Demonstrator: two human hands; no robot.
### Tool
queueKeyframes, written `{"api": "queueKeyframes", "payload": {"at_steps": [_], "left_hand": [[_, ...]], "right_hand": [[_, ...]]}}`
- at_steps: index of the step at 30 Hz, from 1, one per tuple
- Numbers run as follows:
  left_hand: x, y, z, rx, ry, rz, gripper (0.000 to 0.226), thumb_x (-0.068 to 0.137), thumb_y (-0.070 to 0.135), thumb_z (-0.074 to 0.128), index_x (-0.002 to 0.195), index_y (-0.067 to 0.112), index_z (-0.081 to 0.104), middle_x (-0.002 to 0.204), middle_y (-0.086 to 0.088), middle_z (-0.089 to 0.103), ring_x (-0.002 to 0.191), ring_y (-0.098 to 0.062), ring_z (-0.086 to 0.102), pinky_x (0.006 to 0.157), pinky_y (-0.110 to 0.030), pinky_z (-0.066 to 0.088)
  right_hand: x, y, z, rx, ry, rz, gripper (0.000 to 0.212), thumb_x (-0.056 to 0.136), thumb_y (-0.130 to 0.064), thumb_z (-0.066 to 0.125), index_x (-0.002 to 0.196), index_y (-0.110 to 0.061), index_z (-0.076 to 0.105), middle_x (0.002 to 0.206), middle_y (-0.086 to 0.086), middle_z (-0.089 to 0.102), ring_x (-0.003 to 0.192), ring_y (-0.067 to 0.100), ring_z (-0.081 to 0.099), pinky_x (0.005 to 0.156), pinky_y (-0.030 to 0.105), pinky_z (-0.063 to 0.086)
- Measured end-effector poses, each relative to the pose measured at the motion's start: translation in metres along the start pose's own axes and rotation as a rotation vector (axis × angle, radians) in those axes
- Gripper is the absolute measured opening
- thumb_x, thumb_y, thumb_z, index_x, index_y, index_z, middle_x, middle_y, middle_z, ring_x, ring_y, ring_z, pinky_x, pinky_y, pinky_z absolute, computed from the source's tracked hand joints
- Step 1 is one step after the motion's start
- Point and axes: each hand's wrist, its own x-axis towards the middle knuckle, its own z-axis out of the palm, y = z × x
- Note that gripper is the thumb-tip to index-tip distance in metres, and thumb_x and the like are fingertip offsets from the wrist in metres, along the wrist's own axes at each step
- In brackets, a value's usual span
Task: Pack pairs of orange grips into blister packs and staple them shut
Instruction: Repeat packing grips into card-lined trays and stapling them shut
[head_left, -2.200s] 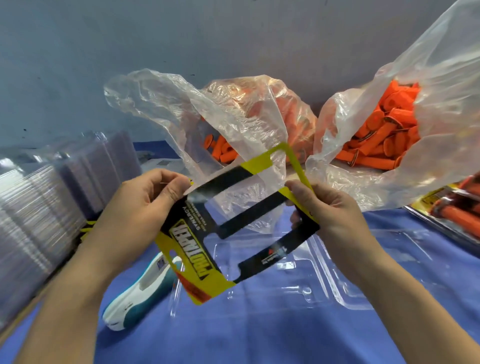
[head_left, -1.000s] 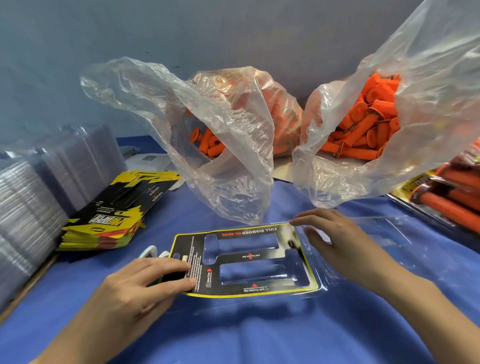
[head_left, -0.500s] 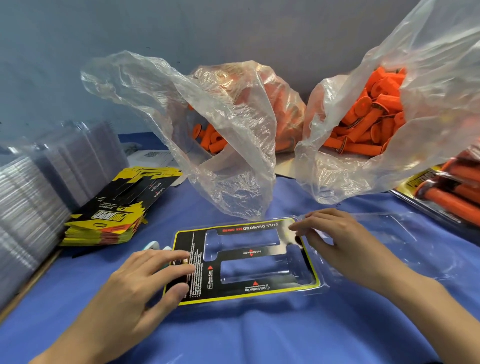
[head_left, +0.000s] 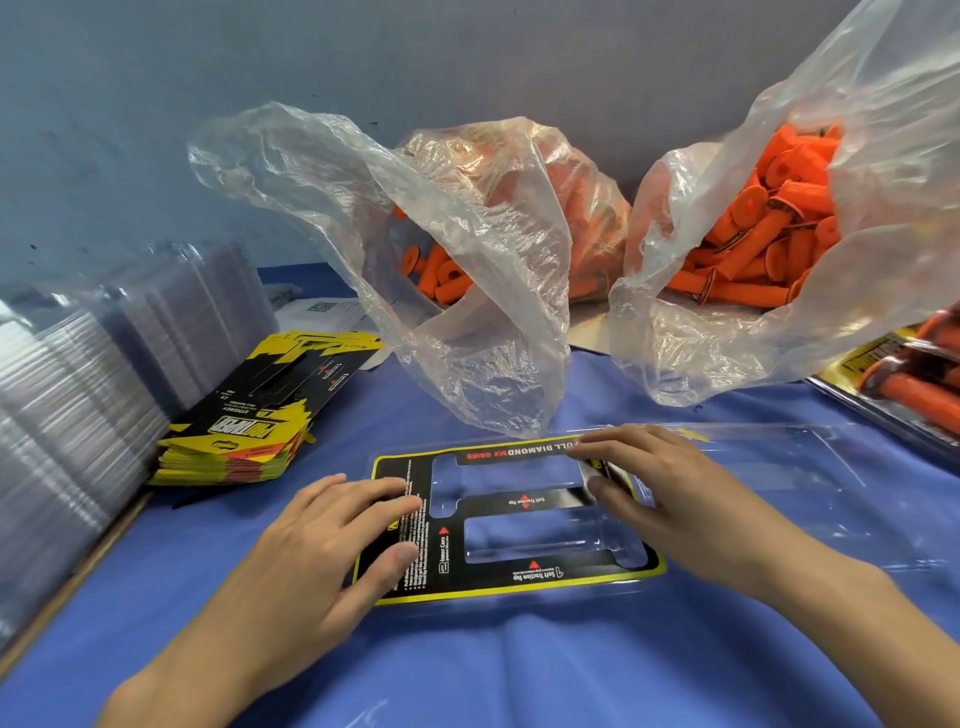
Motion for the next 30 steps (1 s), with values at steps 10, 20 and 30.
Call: {"api": "queueKeyframes", "payload": {"at_steps": [10,20,30], "left_hand": [[-0.003,-0.004,0.005,-0.075,-0.080,-0.063,0.048,0.100,0.055,0.029,0.133,0.033,0.057,0.137,0.019,0.051,0.123,-0.009,0.051,0.109,-0.031,0.030],[-0.002,-0.005,0.002,-0.053,-0.059,-0.052,0.049,0.100,0.050,0.032,0.132,0.026,0.059,0.132,0.014,0.056,0.126,-0.005,0.048,0.109,-0.031,0.032],[-0.003,-0.001,0.005,-0.051,-0.101,-0.085,0.055,0.097,0.064,0.030,0.137,0.034,0.052,0.140,0.020,0.046,0.128,0.001,0.038,0.109,-0.039,0.039]], "right_hand": [[-0.001,-0.005,-0.001,0.000,-0.027,-0.005,0.031,0.099,-0.028,0.054,0.129,-0.032,0.061,0.123,-0.022,0.058,0.115,0.013,0.053,0.100,0.028,0.040],[-0.003,-0.006,-0.011,-0.005,0.073,0.024,0.021,0.097,-0.020,0.057,0.113,-0.028,0.069,0.111,-0.018,0.065,0.103,0.018,0.059,0.092,0.032,0.043],[-0.010,0.001,-0.009,-0.029,0.060,0.109,0.021,0.096,-0.017,0.061,0.114,-0.023,0.070,0.109,-0.013,0.069,0.109,0.020,0.057,0.094,0.029,0.041]]}}
